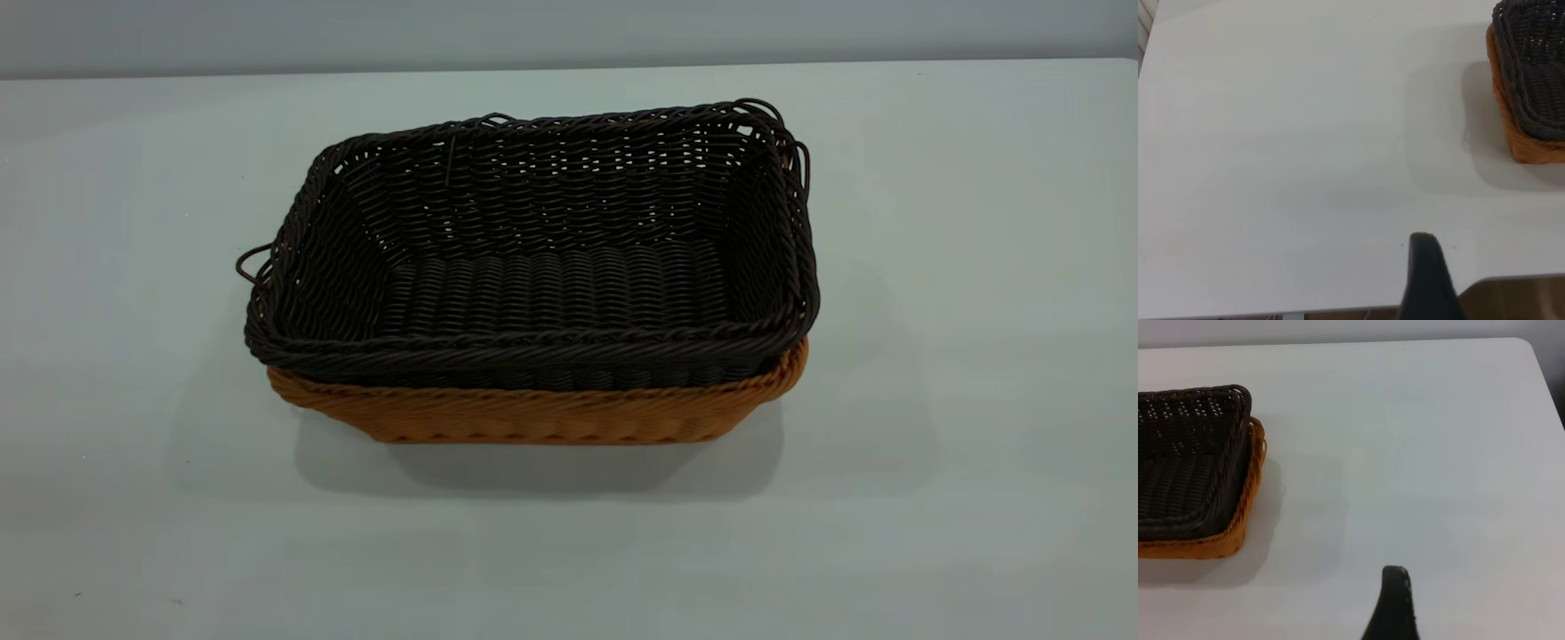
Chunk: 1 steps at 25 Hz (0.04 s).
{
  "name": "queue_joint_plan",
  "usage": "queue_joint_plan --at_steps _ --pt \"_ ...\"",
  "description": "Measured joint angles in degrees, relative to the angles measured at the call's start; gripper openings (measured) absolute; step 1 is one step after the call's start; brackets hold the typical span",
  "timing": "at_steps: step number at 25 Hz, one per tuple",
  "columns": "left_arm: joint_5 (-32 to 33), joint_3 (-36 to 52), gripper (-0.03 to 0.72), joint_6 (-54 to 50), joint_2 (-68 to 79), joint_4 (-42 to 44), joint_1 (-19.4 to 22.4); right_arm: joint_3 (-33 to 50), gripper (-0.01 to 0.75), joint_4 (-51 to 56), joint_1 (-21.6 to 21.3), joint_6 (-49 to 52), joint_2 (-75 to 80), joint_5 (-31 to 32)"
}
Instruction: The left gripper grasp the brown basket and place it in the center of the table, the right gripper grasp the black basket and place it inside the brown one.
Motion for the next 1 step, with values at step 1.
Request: queue_joint_plan --at_steps 1 --pt "0.00 0.00 0.449 0.00 0.00 0.00 0.00 0.00 0.553 0.00 0.00 0.00 0.00 0.00"
